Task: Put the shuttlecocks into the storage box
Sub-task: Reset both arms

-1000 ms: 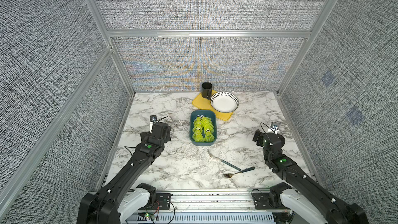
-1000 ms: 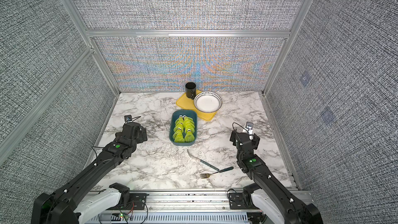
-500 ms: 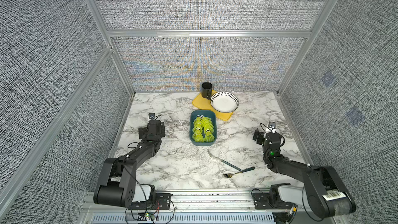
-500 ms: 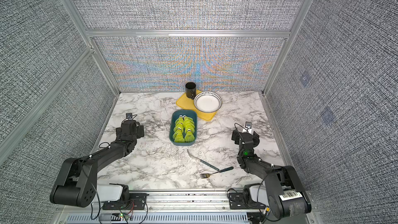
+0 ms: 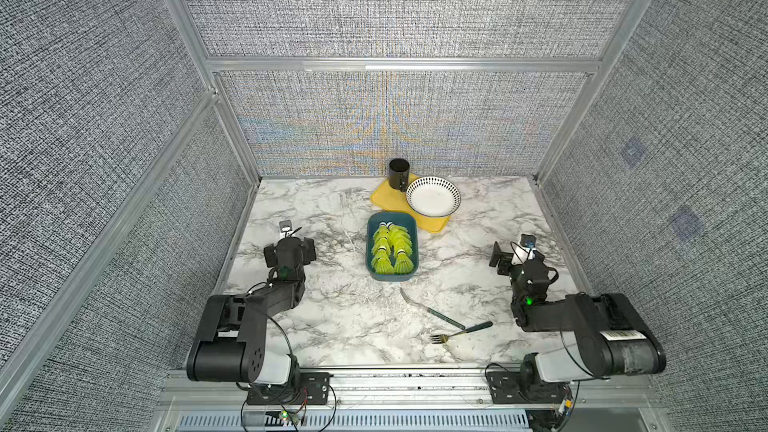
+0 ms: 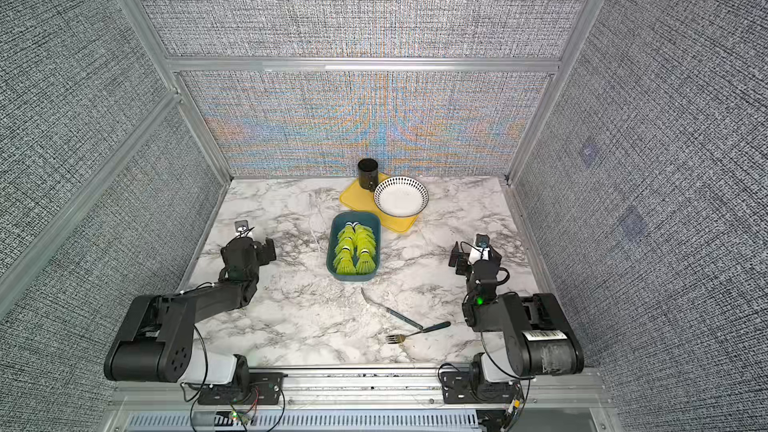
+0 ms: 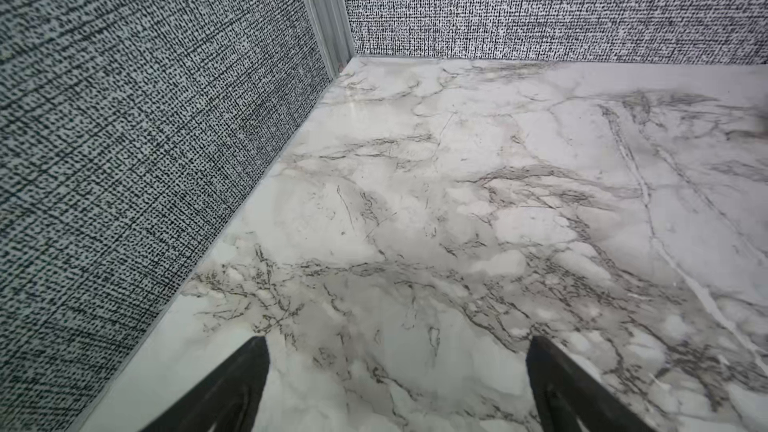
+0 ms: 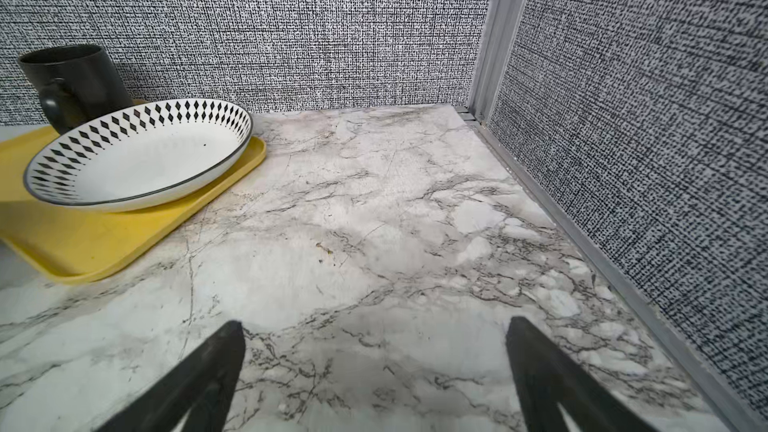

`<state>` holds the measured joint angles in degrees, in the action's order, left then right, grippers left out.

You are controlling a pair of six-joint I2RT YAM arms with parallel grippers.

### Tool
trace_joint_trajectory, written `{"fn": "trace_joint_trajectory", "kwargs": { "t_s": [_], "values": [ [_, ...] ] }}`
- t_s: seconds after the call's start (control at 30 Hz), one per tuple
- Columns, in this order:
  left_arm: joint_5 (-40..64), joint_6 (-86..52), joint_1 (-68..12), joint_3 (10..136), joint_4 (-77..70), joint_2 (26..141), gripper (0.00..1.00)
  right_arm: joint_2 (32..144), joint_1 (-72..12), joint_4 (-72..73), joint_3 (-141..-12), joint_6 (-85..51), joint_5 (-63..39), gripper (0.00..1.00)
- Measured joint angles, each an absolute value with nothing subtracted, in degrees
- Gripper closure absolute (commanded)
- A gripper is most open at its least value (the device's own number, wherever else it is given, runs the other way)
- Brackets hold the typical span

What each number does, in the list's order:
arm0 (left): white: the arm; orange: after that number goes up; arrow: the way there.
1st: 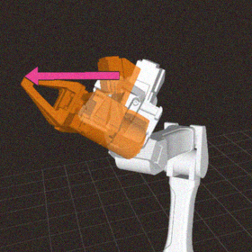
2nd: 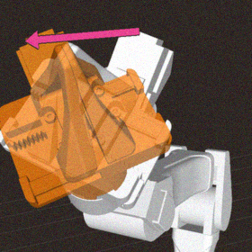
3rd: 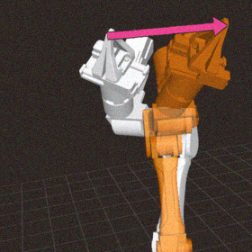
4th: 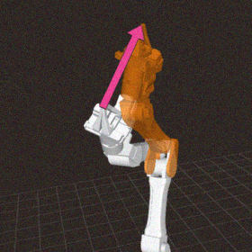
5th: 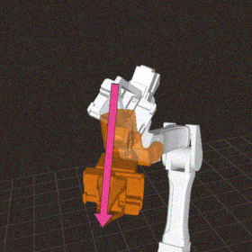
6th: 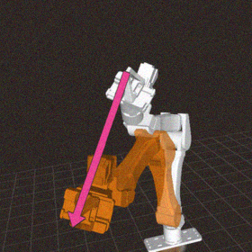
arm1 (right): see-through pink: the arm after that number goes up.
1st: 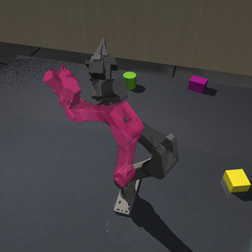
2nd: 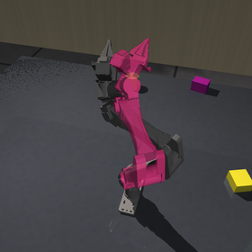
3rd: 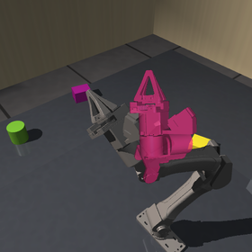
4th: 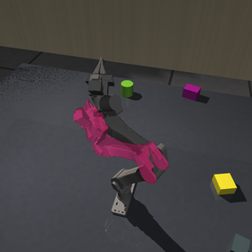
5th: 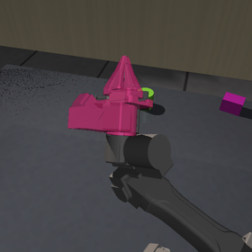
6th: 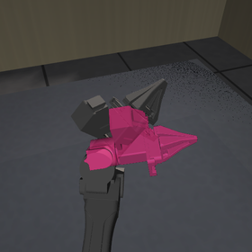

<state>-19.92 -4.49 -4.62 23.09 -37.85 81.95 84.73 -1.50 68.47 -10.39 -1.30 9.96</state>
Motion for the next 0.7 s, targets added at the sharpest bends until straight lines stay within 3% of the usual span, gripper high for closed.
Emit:
{"fn": "trace_joint_trajectory", "kwargs": {
  "t_s": [0.23, 0.33, 0.7],
  "values": [
    [-19.2, -4.3, -4.7, 17.3, -45.9, 80.4, 0.01, 86.3, -1.5, 71.8, -10.4, -1.2, 8.7, 0.01],
    [-18.7, -4.1, -4.6, 19.2, -50.8, 85.3, 0.0, 86.7, -1.4, 71.6, -11.5, -1.2, 8.6, 0.01],
    [-16.5, -3.5, -4.4, 23.0, -46.9, 86.7, 0.01, 87.0, -1.2, 70.8, -12.4, -1.2, 8.6, 0.01]
  ]
}}
